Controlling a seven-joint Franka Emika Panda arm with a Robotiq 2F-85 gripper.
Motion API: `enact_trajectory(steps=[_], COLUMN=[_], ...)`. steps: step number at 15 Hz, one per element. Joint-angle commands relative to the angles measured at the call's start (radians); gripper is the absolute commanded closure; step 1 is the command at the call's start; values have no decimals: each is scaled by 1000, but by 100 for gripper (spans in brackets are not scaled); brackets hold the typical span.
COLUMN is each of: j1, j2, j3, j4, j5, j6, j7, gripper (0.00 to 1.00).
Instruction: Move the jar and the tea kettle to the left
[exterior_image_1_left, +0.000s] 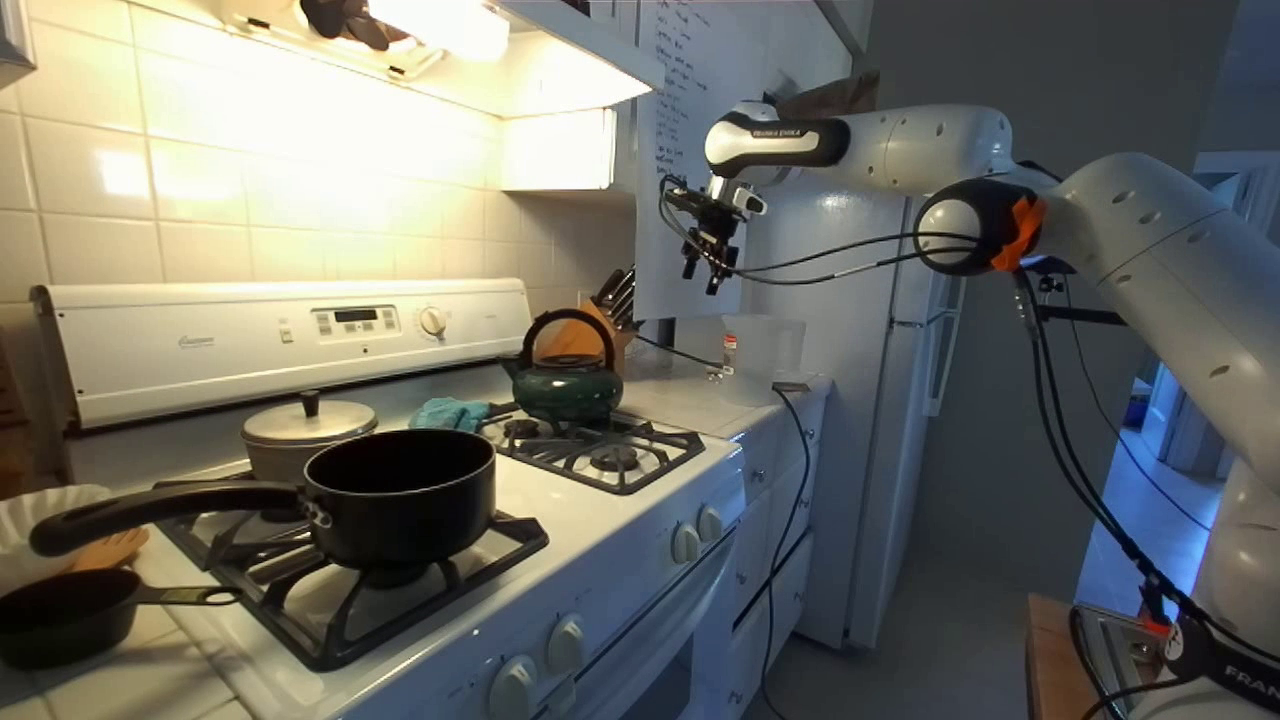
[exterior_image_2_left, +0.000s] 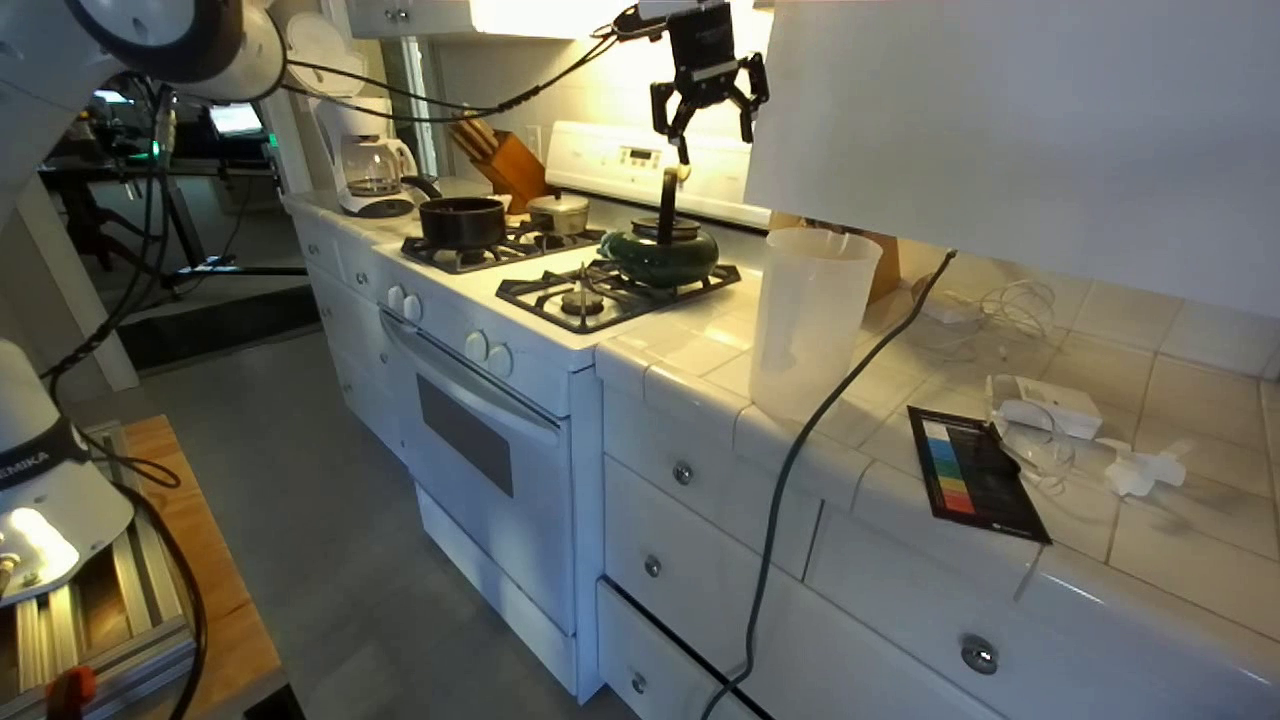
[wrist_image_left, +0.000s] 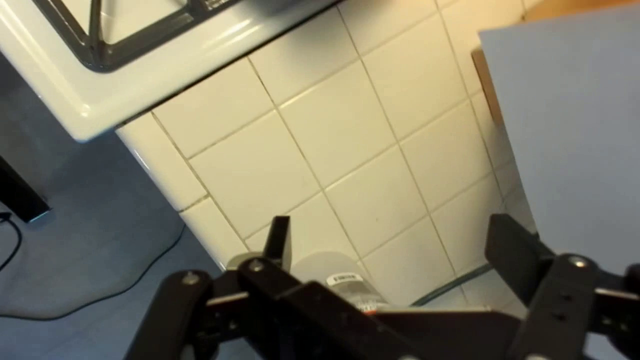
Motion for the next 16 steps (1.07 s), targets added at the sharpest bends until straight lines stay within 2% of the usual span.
enact_trajectory(steps=[1,2,8,10,16], j1=[29,24,34,31,82], j2=[-24,1,-1,-3,-4], j3=[43,23,33,56,90], j4=[-89,-29,-58,-63,-58], j5=[4,0,0,-8,-24], j6=[21,0,2,-28,-26], j7=[-162,-84,-143,-289,-553], gripper=[0,0,0,0,0])
